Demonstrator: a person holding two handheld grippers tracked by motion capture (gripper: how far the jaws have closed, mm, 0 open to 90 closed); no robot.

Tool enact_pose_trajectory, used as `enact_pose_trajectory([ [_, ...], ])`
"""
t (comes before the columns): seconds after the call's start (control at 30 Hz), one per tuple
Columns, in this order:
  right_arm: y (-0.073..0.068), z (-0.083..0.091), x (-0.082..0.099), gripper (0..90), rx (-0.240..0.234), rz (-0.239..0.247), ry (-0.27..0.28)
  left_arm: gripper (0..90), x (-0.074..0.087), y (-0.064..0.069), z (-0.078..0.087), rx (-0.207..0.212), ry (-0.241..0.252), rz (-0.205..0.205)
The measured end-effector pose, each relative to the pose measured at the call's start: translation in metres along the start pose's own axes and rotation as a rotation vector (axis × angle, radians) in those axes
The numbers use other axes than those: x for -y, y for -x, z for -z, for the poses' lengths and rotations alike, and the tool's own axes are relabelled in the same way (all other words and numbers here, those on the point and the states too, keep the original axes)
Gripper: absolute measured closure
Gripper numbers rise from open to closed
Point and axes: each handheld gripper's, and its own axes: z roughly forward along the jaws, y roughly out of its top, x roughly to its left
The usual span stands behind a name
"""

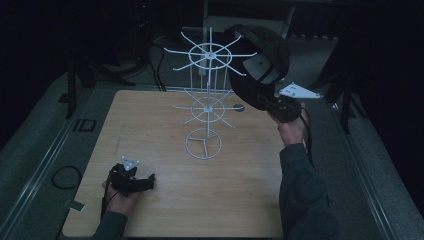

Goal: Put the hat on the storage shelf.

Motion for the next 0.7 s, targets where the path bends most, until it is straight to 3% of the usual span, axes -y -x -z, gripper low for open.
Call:
enact_pose_trajectory([
  [0.7, -0.0030, -0.0003, -0.0005, 86.6, 0.005, 0.029, 0.009, 1.5, 0.0000, 0.0000, 0.0000, 0.000, 0.000, 0.000],
])
